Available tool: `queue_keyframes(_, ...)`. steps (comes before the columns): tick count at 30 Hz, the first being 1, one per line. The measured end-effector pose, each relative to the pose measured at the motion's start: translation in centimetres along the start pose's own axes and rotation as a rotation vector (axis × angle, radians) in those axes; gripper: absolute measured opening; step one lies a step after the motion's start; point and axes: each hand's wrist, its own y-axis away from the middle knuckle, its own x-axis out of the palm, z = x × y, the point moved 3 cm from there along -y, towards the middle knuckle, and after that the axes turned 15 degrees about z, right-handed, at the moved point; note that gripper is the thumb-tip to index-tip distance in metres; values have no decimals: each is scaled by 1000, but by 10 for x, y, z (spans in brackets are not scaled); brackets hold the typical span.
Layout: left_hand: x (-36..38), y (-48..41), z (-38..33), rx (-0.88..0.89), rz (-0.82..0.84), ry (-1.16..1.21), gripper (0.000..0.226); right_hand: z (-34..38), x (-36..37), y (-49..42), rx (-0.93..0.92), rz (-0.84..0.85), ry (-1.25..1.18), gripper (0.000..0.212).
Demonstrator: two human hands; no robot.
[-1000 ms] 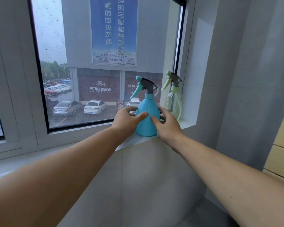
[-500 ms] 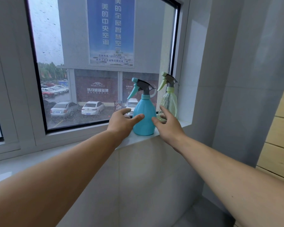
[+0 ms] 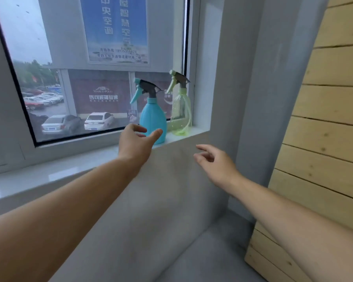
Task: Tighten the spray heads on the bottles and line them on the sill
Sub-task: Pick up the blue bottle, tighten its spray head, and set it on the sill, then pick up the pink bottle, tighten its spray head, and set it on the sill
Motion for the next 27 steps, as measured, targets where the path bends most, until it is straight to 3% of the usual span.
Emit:
queue_keyframes(4, 59, 50, 40, -96, 236, -30, 37, -61, 2, 59, 126, 24, 17, 29)
queue_keyframes(8, 128, 105, 125, -329, 511, -77, 35, -144, 18, 117, 294, 69, 25, 25)
queue_keyframes(12, 177, 159, 219, -591, 679, -132, 37, -229, 43, 168, 476, 138, -2, 21)
queue_keyframes(18, 217, 216, 315, -887, 792, -313, 42, -340, 102, 226, 769, 307, -77, 26)
queue_keyframes(23, 233, 234, 368, -1009, 719, -254, 61, -399, 142, 242, 888, 275, -194, 33)
queue_keyframes(27, 244, 238, 403, -1096, 687, -224, 85, -441, 160, 246, 949, 214, -197, 53)
